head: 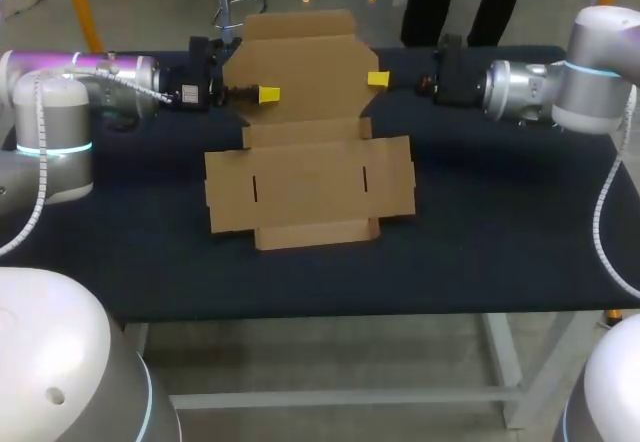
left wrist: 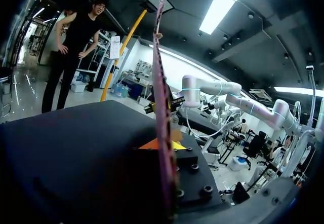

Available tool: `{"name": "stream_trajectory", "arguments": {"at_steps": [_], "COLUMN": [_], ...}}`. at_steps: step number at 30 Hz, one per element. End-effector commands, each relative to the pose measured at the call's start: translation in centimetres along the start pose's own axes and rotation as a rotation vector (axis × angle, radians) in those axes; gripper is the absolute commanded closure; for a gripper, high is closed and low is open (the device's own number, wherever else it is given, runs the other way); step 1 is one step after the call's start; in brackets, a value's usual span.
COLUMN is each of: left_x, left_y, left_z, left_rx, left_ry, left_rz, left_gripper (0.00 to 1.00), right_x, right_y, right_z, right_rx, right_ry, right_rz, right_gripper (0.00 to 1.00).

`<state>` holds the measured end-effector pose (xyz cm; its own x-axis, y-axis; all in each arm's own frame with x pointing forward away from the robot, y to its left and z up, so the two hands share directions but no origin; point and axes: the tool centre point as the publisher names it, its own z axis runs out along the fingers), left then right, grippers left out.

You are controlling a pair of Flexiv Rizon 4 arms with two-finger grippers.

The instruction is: Assemble the packaging by folding the flat box into shape, placing the metal phone stand inside, and closing the box properly

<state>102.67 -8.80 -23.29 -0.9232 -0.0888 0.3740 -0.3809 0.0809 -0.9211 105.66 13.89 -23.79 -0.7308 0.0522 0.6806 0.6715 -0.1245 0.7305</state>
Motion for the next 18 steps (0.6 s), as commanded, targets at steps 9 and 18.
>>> {"name": "stream_trajectory", "arguments": {"at_steps": [9, 18], "left_x": [-1.4, -2.4], "left_y": [-0.5, -2.0], "left_z": [-0.2, 0.4], "left_rx": [0.010, 0.014], "left_ry": [0.038, 0.048], "left_rz": [-0.002, 0.011], "left_gripper": [1.00, 1.00], "right_x": [1.7, 4.7], "right_y": [1.0, 0.5], "right_z": [-1.0, -3.8], "right_rx": [0.051, 0.078], "right_ry": [-0.095, -0.223], "right_rz": [-0.030, -0.080], "right_gripper": [0.24, 0.57]}}
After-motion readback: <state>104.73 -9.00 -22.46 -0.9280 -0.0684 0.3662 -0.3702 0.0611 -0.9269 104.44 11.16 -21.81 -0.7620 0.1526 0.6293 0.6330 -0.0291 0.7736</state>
